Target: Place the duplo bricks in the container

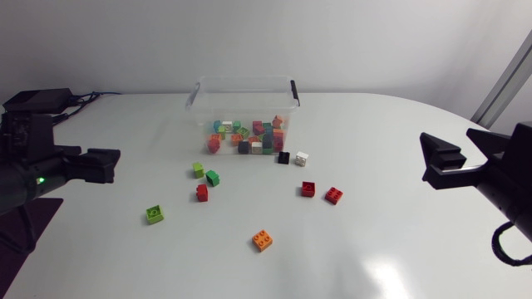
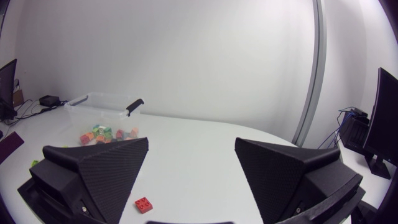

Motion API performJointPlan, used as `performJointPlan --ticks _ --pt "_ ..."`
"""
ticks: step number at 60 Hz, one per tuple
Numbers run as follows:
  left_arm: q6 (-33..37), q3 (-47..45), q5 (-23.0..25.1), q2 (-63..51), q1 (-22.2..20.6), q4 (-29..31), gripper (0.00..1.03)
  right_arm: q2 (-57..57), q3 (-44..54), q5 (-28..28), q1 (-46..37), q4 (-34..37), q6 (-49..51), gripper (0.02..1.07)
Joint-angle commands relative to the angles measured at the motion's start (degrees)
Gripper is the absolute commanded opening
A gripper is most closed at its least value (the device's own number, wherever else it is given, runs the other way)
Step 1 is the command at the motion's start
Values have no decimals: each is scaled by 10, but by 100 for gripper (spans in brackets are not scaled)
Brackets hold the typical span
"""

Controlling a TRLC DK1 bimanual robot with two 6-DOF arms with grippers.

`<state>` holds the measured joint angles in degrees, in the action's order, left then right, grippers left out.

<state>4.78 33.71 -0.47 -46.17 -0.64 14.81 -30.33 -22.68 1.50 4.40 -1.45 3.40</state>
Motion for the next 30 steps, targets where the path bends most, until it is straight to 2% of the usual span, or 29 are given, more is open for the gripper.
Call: performJointPlan --ticks 1,9,17,30 --pt "12 29 -1 -51 -10 32 92 -37 -18 1 3 13 -1 102" --pt "45 65 0 -139 -27 87 92 -100 -41 2 3 49 0 102" --pt "128 110 -1 -230 -27 132 92 -143 -70 -4 3 101 15 102" --pt "238 134 0 -337 -26 142 92 -214 -96 -36 4 150 37 102"
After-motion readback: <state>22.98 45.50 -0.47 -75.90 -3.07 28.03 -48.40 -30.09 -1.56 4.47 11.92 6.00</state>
